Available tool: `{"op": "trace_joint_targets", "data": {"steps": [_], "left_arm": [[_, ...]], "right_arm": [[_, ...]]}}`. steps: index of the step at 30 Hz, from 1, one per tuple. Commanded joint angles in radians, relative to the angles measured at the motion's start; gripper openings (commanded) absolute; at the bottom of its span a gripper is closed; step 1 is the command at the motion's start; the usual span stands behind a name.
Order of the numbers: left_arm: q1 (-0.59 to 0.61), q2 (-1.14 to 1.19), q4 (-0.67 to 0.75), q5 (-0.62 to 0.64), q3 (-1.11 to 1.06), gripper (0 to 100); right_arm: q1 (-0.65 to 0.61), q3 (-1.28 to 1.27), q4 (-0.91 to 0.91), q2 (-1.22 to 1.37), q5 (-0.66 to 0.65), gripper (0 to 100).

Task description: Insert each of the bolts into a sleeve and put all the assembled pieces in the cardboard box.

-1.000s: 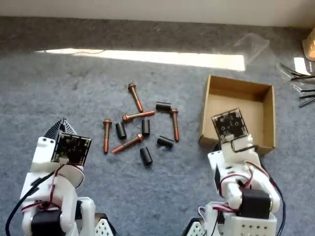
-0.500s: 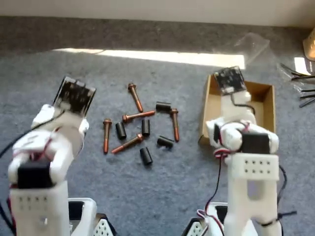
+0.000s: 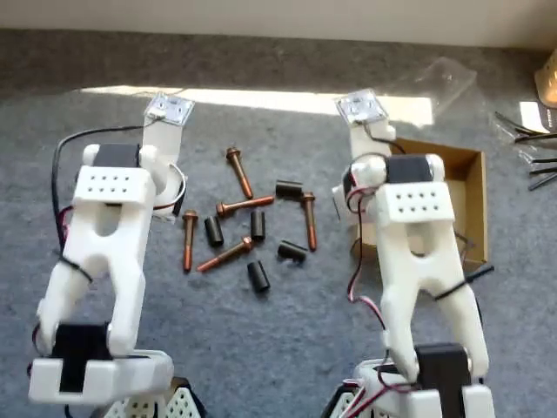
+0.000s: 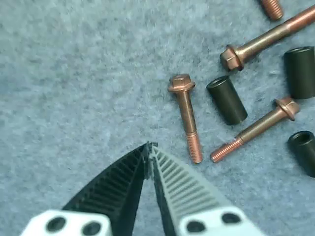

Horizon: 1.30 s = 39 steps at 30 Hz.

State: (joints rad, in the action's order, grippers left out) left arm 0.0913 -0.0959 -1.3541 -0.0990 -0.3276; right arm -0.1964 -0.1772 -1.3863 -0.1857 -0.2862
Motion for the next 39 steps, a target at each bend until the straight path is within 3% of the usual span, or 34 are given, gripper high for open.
{"op": "trace_joint_targets", "data": {"steps": [1,7,15,19,28,35,39], "left_arm": [[-0.016,0.054,0.000,0.069,0.048,3],[-0.008,0.065,0.005,0.146,0.047,12],[0.120,0.064,0.209,0.150,-0.065,13],[0.200,0.062,0.261,0.230,-0.084,13],[0.269,0.064,0.327,0.253,-0.093,13],[0.268,0.064,0.419,0.253,-0.148,13],[0.263,0.064,0.417,0.253,-0.148,13]], "right_arm": [[-0.021,0.239,-0.096,0.130,-0.080,4.3],[-0.027,0.547,-0.148,0.387,-0.144,14.0],[-0.142,0.751,-0.291,0.575,-0.384,15.0],[-0.239,0.753,-0.366,0.578,-0.559,15.1],[-0.338,0.559,-0.366,0.579,-0.672,14.9],[-0.321,0.483,-0.371,0.564,-0.681,14.8],[-0.306,0.479,-0.372,0.418,-0.660,14.8]]}}
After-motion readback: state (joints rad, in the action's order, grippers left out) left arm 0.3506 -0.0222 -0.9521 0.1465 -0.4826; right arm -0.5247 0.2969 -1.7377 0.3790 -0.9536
